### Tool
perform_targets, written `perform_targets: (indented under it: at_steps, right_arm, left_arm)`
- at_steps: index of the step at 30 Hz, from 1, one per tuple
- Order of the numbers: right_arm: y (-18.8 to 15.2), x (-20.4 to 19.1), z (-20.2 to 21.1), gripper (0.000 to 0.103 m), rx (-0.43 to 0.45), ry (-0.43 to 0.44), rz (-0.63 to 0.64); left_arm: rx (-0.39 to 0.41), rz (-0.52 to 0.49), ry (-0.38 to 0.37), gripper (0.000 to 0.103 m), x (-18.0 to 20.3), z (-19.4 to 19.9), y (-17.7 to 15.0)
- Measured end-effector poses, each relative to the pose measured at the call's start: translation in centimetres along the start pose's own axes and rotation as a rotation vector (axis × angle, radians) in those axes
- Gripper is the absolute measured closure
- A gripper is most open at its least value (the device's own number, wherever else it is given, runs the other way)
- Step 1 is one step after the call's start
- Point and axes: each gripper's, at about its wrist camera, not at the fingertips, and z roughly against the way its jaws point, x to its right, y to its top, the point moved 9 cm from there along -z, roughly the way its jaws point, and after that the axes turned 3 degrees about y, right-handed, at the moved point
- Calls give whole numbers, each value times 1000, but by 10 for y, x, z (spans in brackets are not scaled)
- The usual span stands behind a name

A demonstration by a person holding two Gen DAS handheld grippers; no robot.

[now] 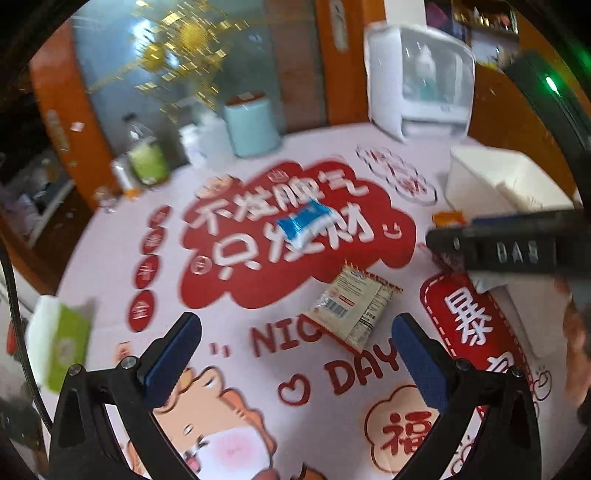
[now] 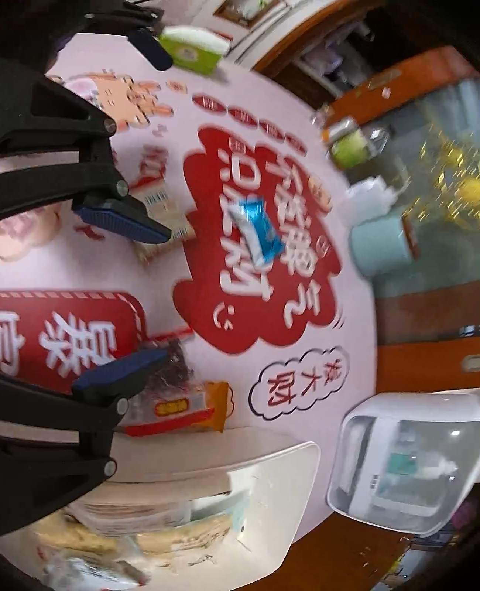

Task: Organize snacks
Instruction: 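Move both tools back toward the small snacks left on the table, then grasp the clear jujube bag with the right tool while the left tool grasps the Lipo biscuit pack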

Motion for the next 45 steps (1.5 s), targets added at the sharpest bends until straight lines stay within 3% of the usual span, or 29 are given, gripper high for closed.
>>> perform_targets:
  at_steps: [4, 6, 8, 10, 14, 20, 30, 35, 41, 45]
  right_arm:
    - [13, 14, -19, 43, 12, -28, -14]
    - [15, 17, -25, 43, 45, -14, -29]
    - [16, 23, -28, 43, 94, -56, -24]
    - [18, 22, -29, 43, 116, -46, -3]
    - [23, 30, -25, 43, 167, -184, 94]
    - [23, 40, -21, 43, 177, -221, 169]
    - [10, 57, -20, 43, 105, -159, 298]
    - [-6, 44, -22, 43, 53, -27, 385]
    - [-21, 21, -34, 43, 0, -1, 491]
    - [-25, 24, -47, 43, -48, -26, 491]
  left_arm:
    - [-66, -1, -61, 1, 12, -35, -1]
    - [-79, 0, -79, 1, 17, -46, -2]
    - [-95, -5, -92, 1, 21, -55, -3]
    - [-105, -18, -93, 1, 27, -61, -5]
    - [-102, -62, -82, 1, 37, -66, -4]
    - [-118, -119, -63, 1, 47, -76, 0]
    - [-174, -178, -64, 1, 50, -93, 1]
    - [-195, -205, -75, 8, 53, -98, -1]
    - [-223, -199, -108, 9, 53, -101, -1]
    - [-233, -191, -125, 9, 53, -103, -2]
